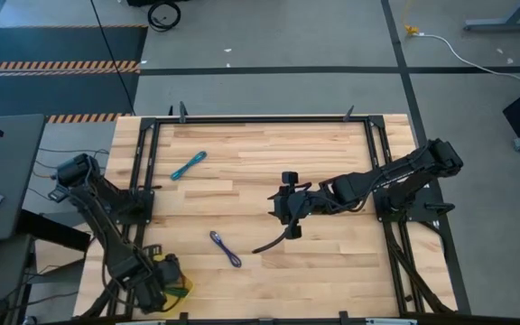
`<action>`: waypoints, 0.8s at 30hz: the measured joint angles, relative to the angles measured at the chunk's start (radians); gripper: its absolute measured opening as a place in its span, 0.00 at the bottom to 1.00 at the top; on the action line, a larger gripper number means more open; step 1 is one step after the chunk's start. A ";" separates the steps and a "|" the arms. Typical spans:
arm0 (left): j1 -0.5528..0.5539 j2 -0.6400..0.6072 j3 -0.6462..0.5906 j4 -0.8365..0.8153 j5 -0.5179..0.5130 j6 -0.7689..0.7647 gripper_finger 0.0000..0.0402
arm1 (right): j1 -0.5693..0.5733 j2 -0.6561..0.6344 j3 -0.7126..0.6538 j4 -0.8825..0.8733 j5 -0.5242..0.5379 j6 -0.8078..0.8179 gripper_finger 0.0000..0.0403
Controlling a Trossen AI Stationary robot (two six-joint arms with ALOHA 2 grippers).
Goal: Pick and place USB-C Cables
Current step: Put the black charger cable into the yellow bin
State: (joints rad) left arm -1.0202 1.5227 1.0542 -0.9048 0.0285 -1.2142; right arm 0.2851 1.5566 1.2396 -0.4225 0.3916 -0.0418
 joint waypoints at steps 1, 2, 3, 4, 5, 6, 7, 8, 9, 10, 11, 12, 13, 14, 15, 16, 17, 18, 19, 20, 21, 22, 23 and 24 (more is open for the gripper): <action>0.010 0.000 0.000 -0.001 -0.007 0.010 0.31 | 0.000 0.000 0.000 0.000 0.000 0.006 0.47; 0.018 0.000 0.000 -0.003 -0.005 0.024 0.31 | 0.000 0.000 0.000 0.000 0.000 0.013 0.47; 0.027 0.000 0.000 -0.003 0.002 0.039 0.31 | 0.000 0.000 0.000 0.000 0.000 0.017 0.47; 0.033 0.000 0.000 -0.002 0.010 0.046 0.31 | 0.000 0.000 0.000 -0.001 0.000 0.019 0.47; 0.037 0.000 0.000 -0.004 0.018 0.050 0.31 | 0.000 0.000 0.000 -0.003 -0.001 0.020 0.47; 0.039 0.000 0.000 -0.009 0.028 0.052 0.31 | 0.000 0.000 0.000 -0.006 -0.002 0.021 0.47; 0.041 0.000 0.000 -0.015 0.035 0.052 0.31 | 0.000 0.000 0.000 -0.009 -0.002 0.021 0.47; 0.041 0.000 0.000 -0.024 0.042 0.052 0.31 | 0.000 0.000 0.000 -0.013 -0.003 0.021 0.47; 0.041 0.000 0.000 -0.039 0.046 0.052 0.31 | 0.000 0.000 0.000 -0.016 -0.003 0.021 0.47; 0.041 0.000 0.000 -0.056 0.047 0.049 0.31 | 0.000 0.000 0.000 -0.019 -0.003 0.021 0.47; 0.042 0.000 0.000 -0.072 0.047 0.048 0.31 | 0.000 0.000 0.000 -0.022 -0.003 0.021 0.47; 0.047 0.000 0.000 -0.087 0.046 0.048 0.31 | 0.000 0.000 0.000 -0.023 -0.003 0.021 0.47; 0.057 0.000 0.000 -0.103 0.046 0.048 0.31 | 0.000 0.000 0.000 -0.023 -0.003 0.021 0.47; 0.070 0.000 0.000 -0.119 0.045 0.050 0.31 | 0.000 0.000 0.000 -0.023 -0.003 0.021 0.47; 0.088 0.000 0.000 -0.135 0.042 0.062 0.31 | 0.000 0.000 0.000 -0.023 -0.003 0.022 0.47; 0.111 0.000 0.000 -0.151 0.037 0.081 0.31 | 0.000 0.000 0.000 -0.023 -0.003 0.024 0.47; 0.139 0.000 0.000 -0.161 0.035 0.110 0.31 | 0.000 0.000 0.000 -0.023 -0.002 0.026 0.47; 0.169 0.000 0.000 -0.167 0.035 0.141 0.31 | 0.000 0.000 0.000 -0.023 -0.002 0.028 0.47; 0.199 0.000 0.000 -0.168 0.039 0.174 0.31 | 0.000 0.000 0.000 -0.023 -0.002 0.030 0.47; 0.231 0.000 0.003 -0.169 0.047 0.213 0.31 | 0.000 0.000 0.000 -0.023 -0.002 0.031 0.47; 0.260 0.000 0.011 -0.174 0.054 0.246 0.31 | 0.000 0.000 0.000 -0.023 -0.002 0.031 0.47; 0.285 0.000 0.024 -0.174 0.054 0.278 0.31 | 0.000 0.000 0.000 -0.023 -0.002 0.031 0.47; 0.310 0.000 0.041 -0.172 0.053 0.314 0.31 | 0.000 0.000 0.000 -0.023 -0.002 0.030 0.47; 0.333 0.000 0.058 -0.172 0.046 0.354 0.31 | 0.000 0.000 0.000 -0.023 -0.002 0.028 0.47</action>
State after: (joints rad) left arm -0.6869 1.5230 1.1117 -1.0763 0.0744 -0.8602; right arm 0.2848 1.5570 1.2396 -0.4454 0.3893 -0.0142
